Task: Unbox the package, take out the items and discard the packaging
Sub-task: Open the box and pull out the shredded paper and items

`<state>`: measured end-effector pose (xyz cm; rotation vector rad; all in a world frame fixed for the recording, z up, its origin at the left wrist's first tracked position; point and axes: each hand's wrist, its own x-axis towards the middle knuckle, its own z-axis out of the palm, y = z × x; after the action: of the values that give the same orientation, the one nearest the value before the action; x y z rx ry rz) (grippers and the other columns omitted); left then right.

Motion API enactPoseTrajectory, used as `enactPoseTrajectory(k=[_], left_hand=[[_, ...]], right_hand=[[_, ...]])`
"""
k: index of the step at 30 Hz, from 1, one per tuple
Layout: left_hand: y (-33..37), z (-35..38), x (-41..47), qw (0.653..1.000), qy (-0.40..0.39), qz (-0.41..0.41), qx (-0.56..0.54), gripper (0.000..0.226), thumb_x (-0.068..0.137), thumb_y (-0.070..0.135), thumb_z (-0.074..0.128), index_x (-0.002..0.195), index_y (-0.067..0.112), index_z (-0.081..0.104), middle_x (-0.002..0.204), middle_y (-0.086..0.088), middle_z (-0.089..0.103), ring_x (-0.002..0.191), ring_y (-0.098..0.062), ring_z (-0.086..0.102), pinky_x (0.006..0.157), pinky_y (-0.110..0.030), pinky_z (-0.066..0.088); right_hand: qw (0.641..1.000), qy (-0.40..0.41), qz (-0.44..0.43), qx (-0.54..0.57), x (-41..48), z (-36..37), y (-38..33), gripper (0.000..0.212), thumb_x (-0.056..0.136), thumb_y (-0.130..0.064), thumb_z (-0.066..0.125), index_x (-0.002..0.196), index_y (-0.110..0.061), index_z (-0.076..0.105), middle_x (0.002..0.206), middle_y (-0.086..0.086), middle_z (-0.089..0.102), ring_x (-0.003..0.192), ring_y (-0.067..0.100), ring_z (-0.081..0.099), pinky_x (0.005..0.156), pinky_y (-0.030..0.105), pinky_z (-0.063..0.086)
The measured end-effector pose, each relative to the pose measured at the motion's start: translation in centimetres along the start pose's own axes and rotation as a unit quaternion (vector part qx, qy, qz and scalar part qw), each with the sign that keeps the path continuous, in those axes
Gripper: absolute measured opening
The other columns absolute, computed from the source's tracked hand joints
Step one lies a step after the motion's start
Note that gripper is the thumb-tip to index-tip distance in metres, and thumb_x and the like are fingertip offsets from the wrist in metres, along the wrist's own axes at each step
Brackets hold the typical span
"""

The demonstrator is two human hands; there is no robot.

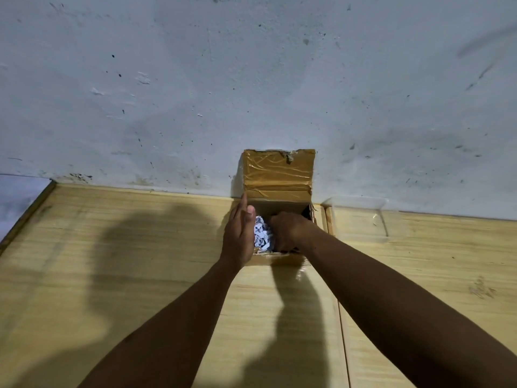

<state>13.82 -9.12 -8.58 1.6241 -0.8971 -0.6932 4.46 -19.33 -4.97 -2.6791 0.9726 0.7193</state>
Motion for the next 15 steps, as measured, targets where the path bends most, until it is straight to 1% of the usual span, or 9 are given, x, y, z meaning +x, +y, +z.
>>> enactPoseTrajectory(k=[2, 4, 7, 9, 11, 13, 15], left_hand=[[-0.2, 0.0, 0.1, 1.0, -0.001, -0.004, -0.002, 0.095, 0.079, 0.088, 0.018, 0.153, 0.029, 0.025, 0.158, 0.0, 0.034, 0.144, -0.015, 0.032, 0.117, -0.047, 0.031], [-0.3, 0.0, 0.2, 1.0, -0.002, -0.006, -0.005, 0.095, 0.079, 0.088, 0.018, 0.153, 0.029, 0.025, 0.158, -0.001, 0.034, 0.144, -0.015, 0.032, 0.117, -0.046, 0.032], [-0.1, 0.1, 0.0, 1.0, 0.001, -0.005, -0.009, 0.089, 0.082, 0.081, 0.018, 0.153, 0.029, 0.026, 0.158, -0.002, 0.034, 0.143, -0.017, 0.034, 0.115, -0.036, 0.033], [-0.1, 0.1, 0.0, 1.0, 0.002, -0.006, -0.008, 0.087, 0.082, 0.078, 0.017, 0.153, 0.03, 0.026, 0.158, -0.002, 0.034, 0.142, -0.017, 0.035, 0.114, -0.035, 0.033], [-0.1, 0.1, 0.0, 1.0, 0.0, -0.004, -0.003, 0.086, 0.082, 0.079, 0.017, 0.153, 0.03, 0.026, 0.157, -0.002, 0.035, 0.141, -0.016, 0.036, 0.114, -0.035, 0.033], [-0.1, -0.1, 0.1, 1.0, -0.006, -0.002, -0.006, 0.084, 0.084, 0.078, 0.018, 0.153, 0.03, 0.027, 0.156, -0.001, 0.037, 0.14, -0.014, 0.037, 0.113, -0.034, 0.033], [0.3, -0.3, 0.1, 1.0, -0.004, -0.012, -0.013, 0.076, 0.089, 0.073, 0.02, 0.151, 0.031, 0.031, 0.152, 0.0, 0.043, 0.137, -0.013, 0.041, 0.108, -0.029, 0.036]], right_hand=[[0.997, 0.035, 0.0, -0.075, 0.5, 0.8, -0.7, 0.044, 0.086, -0.033, 0.068, 0.126, -0.018, 0.057, 0.118, 0.007, 0.068, 0.104, 0.03, 0.067, 0.084, 0.043, 0.057], [0.995, 0.053, -0.003, -0.086, 0.9, 1.2, -0.8, 0.042, 0.086, -0.034, 0.066, 0.125, -0.019, 0.057, 0.117, 0.008, 0.069, 0.103, 0.031, 0.067, 0.084, 0.047, 0.057], [0.997, 0.044, -0.045, -0.038, 0.8, 1.3, -0.1, 0.041, 0.089, -0.042, 0.061, 0.123, -0.02, 0.057, 0.115, 0.009, 0.07, 0.102, 0.031, 0.068, 0.086, 0.042, 0.055], [0.995, 0.057, -0.062, -0.044, 0.4, 1.1, 0.2, 0.04, 0.091, -0.045, 0.058, 0.124, -0.022, 0.055, 0.114, 0.008, 0.071, 0.102, 0.029, 0.068, 0.085, 0.039, 0.053], [0.996, 0.06, -0.059, -0.036, 0.0, 0.8, 0.1, 0.043, 0.089, -0.046, 0.06, 0.124, -0.024, 0.055, 0.115, 0.007, 0.07, 0.104, 0.029, 0.067, 0.085, 0.038, 0.052], [0.997, 0.056, -0.053, -0.027, -0.4, -0.1, 0.0, 0.042, 0.084, -0.049, 0.064, 0.119, -0.025, 0.058, 0.112, 0.005, 0.07, 0.103, 0.027, 0.067, 0.084, 0.037, 0.051], [0.997, 0.048, -0.055, -0.035, -1.0, -1.6, 0.0, 0.037, 0.079, -0.048, 0.069, 0.108, -0.026, 0.061, 0.101, 0.002, 0.07, 0.094, 0.025, 0.066, 0.077, 0.034, 0.05]])
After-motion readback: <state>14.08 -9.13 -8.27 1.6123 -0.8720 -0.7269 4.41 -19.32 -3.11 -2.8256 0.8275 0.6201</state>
